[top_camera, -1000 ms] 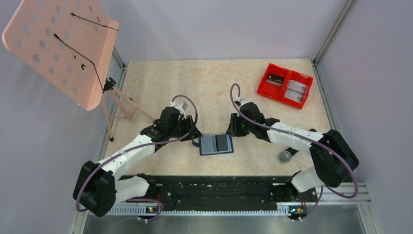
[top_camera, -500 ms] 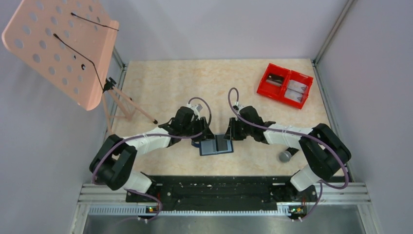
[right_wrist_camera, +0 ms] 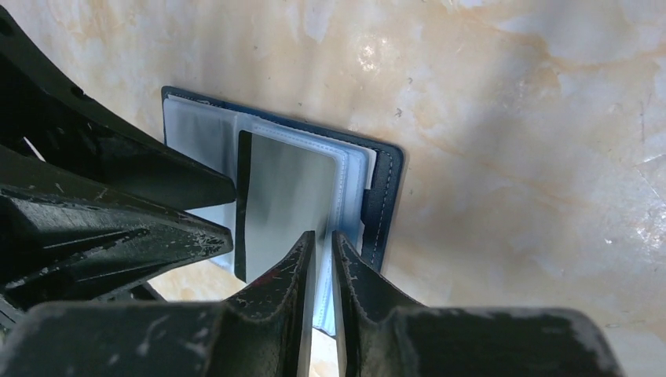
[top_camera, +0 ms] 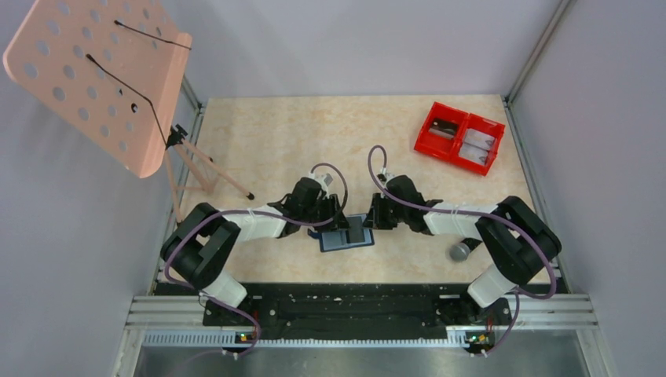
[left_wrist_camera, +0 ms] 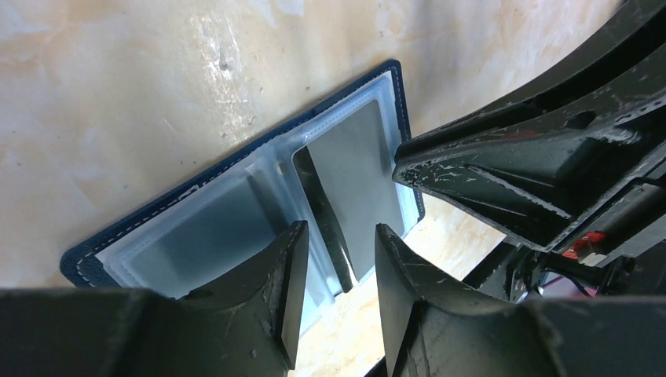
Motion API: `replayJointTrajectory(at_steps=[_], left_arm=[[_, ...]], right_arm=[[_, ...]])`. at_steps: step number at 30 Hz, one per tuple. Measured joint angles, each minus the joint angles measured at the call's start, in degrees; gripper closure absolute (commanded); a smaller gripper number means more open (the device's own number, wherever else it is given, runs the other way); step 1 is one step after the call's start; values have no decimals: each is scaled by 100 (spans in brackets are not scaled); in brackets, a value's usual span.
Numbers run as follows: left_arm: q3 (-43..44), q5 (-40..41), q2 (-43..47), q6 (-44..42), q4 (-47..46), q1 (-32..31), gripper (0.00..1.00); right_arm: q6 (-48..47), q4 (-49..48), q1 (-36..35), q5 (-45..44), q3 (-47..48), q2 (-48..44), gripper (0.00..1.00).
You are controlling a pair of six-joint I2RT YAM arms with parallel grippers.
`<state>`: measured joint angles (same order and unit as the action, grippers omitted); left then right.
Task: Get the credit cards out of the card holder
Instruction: Remove the credit card from the card holder.
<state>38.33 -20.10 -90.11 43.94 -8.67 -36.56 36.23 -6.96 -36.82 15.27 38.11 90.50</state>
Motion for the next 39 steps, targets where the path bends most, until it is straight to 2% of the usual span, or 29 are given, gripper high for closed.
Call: replayJointTrajectory(at_steps=[9,15,20,24,26,39], left_arm=[[-127,459,17,-7,-114,-256,57],[-214,501,17,138,-306,-304,60],[-245,501,13,267,-337,-315,76],[-291,501,22,385,-317,-319,94],[-315,490,37,452,-313,-319,100],[-391,459,566,614,-28,-240,100]], right_arm=[[109,-247,22,-20,-149,0,90],[155,-365,24,-17,-212,0,91],[155,-378,24,-22,-219,0,91],[188,-435,26,-22,-251,0,91],[195,-433,26,-22,-251,0,92],[238,-459,83,-15,-286,-17,92]])
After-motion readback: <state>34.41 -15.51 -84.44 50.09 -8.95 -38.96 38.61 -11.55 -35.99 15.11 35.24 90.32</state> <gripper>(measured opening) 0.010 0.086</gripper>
